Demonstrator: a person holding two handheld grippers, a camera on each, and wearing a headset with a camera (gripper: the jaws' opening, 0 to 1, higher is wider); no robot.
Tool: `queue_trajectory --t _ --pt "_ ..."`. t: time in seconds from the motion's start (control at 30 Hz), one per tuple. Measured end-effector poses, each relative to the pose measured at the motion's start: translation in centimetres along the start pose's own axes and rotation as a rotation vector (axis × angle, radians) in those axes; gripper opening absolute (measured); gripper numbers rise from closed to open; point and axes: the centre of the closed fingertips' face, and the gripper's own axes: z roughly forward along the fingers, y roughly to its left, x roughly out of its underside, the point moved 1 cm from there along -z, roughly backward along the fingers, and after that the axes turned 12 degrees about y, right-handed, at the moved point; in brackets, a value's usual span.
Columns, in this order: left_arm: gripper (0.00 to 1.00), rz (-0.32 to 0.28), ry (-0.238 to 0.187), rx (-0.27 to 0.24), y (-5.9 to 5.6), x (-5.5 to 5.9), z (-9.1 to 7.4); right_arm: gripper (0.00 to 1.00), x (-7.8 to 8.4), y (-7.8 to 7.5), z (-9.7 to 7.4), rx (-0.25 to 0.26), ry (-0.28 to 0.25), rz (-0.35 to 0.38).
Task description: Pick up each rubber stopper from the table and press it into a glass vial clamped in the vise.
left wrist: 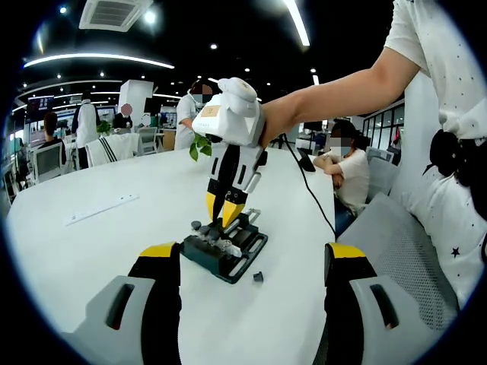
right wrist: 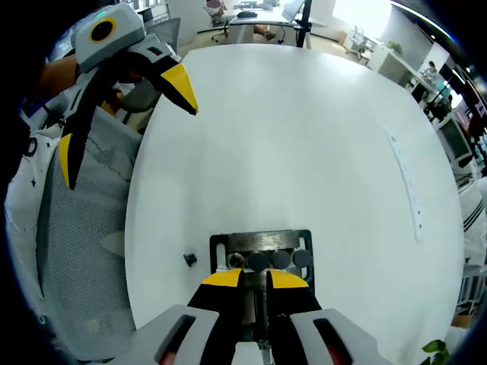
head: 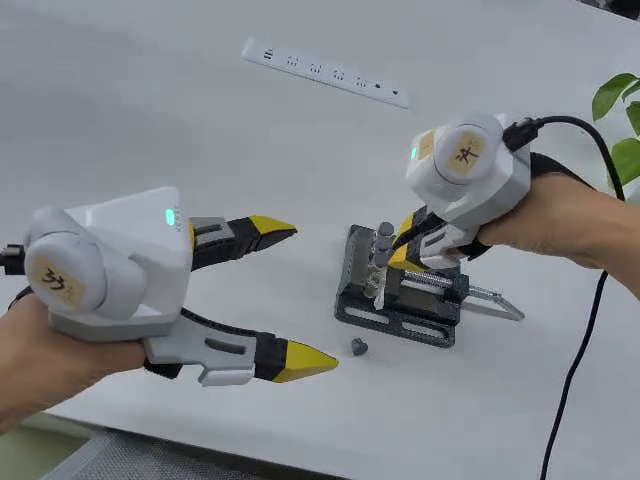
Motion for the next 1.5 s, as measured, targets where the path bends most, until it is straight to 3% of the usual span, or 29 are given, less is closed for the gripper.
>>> queue_trajectory --t 0.5,0.77,1.03,1.2,1.3,1.5 --pt "0.76 0.013 0.044 -0.005 -0.2 0.5 -0.2 0.15 1.6 0.9 -2.8 0.076 -0.172 0.135" --pt "0.76 0.019 0.068 -0.007 -0.2 0.7 -0.3 0.19 2.3 1.8 -3.7 0.106 -0.311 0.236" --pt "0.77 0.019 0.091 -0.005 -0.4 1.2 -0.5 0.27 3.2 3.2 -3.7 0.103 -0.435 0.342" --pt "0.78 0.016 0.104 -0.006 -0.5 1.5 -0.7 0.34 3.5 4.6 -3.6 0.097 -0.506 0.362" --pt "0.79 0.015 0.113 -0.008 -0.5 1.7 -0.8 0.39 3.8 5.4 -3.1 0.089 -0.535 0.373" --pt "0.81 0.019 0.141 -0.002 -0.8 2.3 -0.7 0.4 4.1 7.3 -1.9 0.091 -0.555 0.415"
